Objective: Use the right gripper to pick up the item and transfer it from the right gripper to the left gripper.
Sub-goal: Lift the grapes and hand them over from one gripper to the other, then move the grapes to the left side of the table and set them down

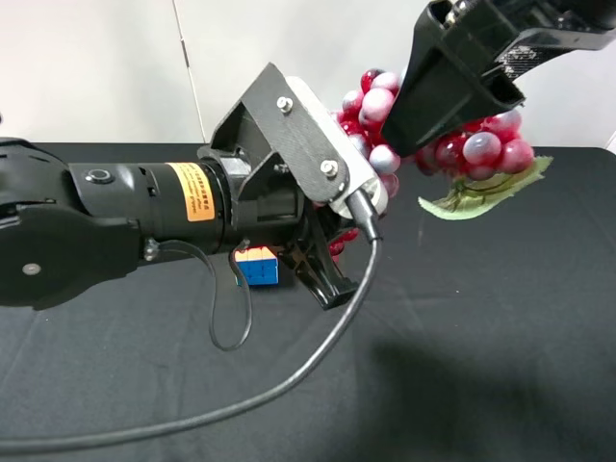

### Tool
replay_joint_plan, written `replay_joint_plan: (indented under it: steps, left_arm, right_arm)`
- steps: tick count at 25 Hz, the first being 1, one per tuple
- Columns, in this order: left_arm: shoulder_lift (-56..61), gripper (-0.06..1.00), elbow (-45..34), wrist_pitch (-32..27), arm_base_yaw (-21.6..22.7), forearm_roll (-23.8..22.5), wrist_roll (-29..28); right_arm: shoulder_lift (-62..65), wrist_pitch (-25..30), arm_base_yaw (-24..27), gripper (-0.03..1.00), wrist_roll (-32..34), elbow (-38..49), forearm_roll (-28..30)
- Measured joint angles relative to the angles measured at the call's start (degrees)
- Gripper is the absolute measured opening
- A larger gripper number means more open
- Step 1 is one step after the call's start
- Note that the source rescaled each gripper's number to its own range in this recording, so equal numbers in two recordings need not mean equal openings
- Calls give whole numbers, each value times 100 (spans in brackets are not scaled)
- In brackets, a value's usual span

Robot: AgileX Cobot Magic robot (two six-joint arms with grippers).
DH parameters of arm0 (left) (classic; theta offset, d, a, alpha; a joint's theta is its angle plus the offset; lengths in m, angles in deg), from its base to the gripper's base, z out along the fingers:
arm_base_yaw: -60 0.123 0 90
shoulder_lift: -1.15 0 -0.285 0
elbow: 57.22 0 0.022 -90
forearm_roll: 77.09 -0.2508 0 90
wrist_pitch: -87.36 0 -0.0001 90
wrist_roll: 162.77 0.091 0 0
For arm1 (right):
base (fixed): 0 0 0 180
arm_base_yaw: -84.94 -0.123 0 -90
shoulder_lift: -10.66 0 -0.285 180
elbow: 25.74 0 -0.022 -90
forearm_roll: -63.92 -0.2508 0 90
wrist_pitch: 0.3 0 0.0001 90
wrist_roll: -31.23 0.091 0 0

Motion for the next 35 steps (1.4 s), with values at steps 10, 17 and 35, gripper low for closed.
replay_joint_plan:
  steps: [10,17,35]
  left_arm:
    - [831,1,0,-756,795,-22,0]
    - [1808,1,24,-2323,1429,-41,5]
    - [2392,1,1705,-6602,2196,-120,9]
  right_arm:
    - [374,-67,0,100,258,0,26]
    - [392,-71,0,100,351,0,50]
    - [1793,-91,0,100,726,2211,1218]
